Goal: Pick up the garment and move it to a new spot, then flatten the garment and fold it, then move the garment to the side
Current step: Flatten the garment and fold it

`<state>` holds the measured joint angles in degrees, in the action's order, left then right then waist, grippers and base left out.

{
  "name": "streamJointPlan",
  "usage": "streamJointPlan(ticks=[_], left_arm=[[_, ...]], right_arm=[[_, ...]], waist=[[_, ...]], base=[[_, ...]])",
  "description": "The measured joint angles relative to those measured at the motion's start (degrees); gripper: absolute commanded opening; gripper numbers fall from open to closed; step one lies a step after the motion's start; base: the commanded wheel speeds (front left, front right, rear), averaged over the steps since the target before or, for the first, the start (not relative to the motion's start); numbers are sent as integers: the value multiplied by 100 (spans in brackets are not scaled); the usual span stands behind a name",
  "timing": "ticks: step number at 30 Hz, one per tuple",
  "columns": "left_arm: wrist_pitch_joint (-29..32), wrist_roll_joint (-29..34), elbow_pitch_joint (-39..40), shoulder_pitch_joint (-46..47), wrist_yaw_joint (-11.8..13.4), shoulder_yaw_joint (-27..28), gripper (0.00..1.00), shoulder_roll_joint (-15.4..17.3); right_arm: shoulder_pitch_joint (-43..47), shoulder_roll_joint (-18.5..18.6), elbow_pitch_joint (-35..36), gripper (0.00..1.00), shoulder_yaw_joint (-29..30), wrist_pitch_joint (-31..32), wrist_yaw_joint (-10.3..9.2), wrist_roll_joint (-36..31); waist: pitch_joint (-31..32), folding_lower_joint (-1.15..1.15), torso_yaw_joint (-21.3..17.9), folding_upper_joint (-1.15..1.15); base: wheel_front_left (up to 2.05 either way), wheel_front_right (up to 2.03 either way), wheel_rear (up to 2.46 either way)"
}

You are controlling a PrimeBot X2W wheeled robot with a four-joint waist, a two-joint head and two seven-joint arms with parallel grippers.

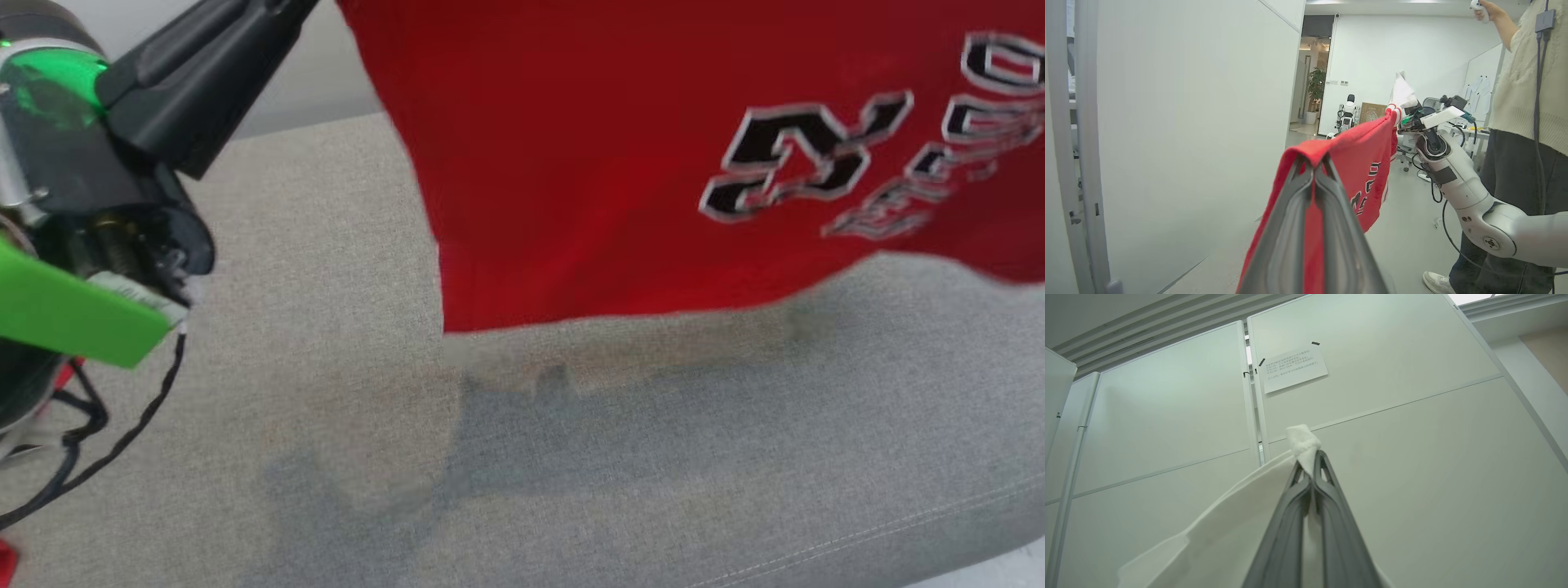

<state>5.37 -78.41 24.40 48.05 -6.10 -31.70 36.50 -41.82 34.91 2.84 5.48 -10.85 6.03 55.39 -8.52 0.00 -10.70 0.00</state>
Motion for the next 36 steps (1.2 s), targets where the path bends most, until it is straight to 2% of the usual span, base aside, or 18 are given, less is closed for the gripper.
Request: streamJointPlan(ticks=[5,8,9,12,14,16,17,18,20,22,24,27,30,32,36], left_arm=[[408,-594,552,-1,843,582,0,539],[636,-934,331,-33,1360,747,0,679],[757,-1012,118,-74,1444,713,0,742],[1044,-1158,-740,-341,1423,446,0,798],[1172,-1151,-1328,-489,1417,140,0,667],[1281,-732,-1755,-471,1390,-177,0,649],[1190,-149,-2040,-190,1368,-226,0,634],[931,110,-2152,76,1367,-85,0,520],[659,491,-2159,846,1366,96,0,307],[423,867,-1972,1561,1358,219,0,136],[223,1332,-1685,2037,1247,235,0,151],[-92,1728,-1541,2170,1027,221,0,187],[-526,2124,-1610,1844,798,49,0,219],[-686,2248,-1820,1194,709,-259,0,246],[-1096,2469,-2704,-372,753,-776,0,238]], right_arm=[[240,135,620,0,-115,889,-3,662],[460,75,584,0,-416,1329,-116,815],[496,-51,506,0,-566,1426,-179,875],[531,-478,71,0,-1163,1672,-499,776],[513,-778,-238,0,-1617,1827,-692,606],[339,-1162,-523,0,-1904,1880,-947,472],[-108,-1472,-711,0,-1903,1788,-1243,292],[-436,-1569,-745,0,-1768,1638,-1371,207],[-1204,-1523,-667,0,-1435,1318,-1382,-131],[-1914,-1303,-448,0,-1296,1188,-1349,-339],[-2386,-1162,-272,0,-1355,1136,-1281,-520],[-2486,-1209,-255,0,-1494,1017,-1233,-587],[-2012,-1408,-500,0,-1700,847,-1117,-643],[-1330,-1434,-759,0,-1812,788,-1060,-645],[251,-1549,-1376,0,-1857,681,-1073,-528]], waist=[[241,0,58,0],[182,0,71,0],[144,0,75,0],[-35,0,91,0],[-177,0,124,0],[-331,0,184,0],[-483,0,256,0],[-558,0,296,0],[-707,1,381,0],[-858,0,472,0],[-1019,0,553,0],[-1179,0,616,0],[-1389,1,677,0],[-1489,1,694,0],[-1575,2,653,0]], base=[[0,0,0],[0,0,0],[0,0,0],[0,0,0],[0,0,0],[0,0,0],[0,0,0],[0,0,0],[0,0,0],[0,0,0],[0,0,0],[0,0,0],[0,0,0],[0,0,0],[0,0,0]])
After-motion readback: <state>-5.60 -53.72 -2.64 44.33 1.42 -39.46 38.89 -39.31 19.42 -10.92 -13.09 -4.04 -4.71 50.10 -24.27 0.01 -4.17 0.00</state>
